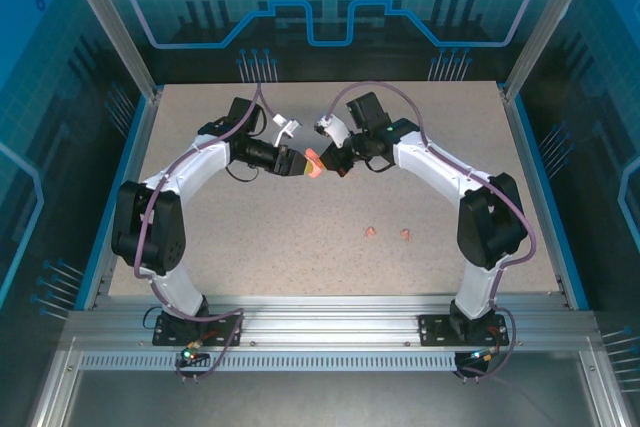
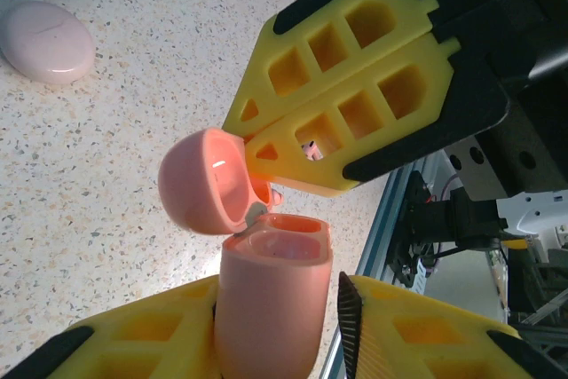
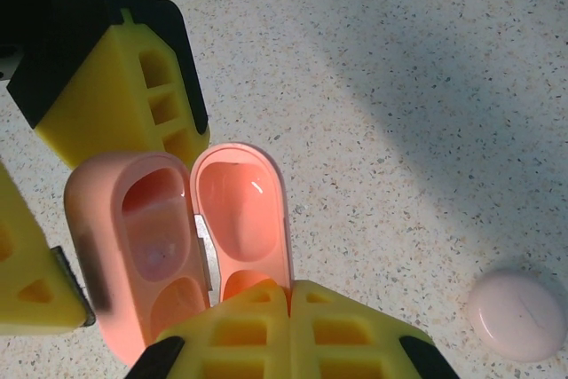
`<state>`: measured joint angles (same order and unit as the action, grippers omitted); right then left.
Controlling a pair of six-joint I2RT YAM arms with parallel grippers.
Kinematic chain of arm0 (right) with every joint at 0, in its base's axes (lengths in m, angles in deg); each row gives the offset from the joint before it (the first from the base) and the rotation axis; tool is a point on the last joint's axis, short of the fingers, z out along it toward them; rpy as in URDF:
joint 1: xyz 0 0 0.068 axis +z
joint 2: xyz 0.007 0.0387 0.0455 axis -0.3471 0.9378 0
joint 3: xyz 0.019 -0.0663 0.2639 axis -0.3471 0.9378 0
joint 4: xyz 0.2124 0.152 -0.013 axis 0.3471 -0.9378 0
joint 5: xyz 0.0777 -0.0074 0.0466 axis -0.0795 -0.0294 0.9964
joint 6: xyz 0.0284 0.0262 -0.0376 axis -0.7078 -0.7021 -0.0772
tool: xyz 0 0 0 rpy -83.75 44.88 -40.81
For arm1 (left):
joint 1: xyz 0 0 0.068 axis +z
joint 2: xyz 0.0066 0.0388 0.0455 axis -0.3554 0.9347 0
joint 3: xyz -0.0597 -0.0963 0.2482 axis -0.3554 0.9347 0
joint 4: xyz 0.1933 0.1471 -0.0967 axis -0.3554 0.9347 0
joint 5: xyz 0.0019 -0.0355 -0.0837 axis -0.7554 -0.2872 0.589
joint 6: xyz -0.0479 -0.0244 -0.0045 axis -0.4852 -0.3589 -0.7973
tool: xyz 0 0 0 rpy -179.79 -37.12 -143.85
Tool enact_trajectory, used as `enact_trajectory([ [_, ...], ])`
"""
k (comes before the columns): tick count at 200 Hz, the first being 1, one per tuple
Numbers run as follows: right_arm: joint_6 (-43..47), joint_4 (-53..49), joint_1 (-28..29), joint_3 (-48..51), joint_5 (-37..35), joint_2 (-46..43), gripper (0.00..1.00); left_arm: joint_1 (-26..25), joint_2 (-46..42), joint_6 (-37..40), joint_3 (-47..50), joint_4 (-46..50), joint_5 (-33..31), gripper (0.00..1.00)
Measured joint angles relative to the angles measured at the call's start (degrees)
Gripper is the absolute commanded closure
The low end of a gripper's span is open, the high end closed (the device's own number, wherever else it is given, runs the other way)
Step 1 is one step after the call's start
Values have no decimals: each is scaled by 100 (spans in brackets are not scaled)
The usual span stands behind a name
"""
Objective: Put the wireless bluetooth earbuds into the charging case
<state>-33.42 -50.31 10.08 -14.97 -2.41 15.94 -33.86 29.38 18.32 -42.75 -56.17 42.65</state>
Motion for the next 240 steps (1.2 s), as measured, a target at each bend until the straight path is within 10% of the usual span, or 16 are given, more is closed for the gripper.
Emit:
enact_trajectory([
  [240, -4, -42, 0, -188, 9, 55, 100, -31, 0, -144, 90, -433, 37, 76],
])
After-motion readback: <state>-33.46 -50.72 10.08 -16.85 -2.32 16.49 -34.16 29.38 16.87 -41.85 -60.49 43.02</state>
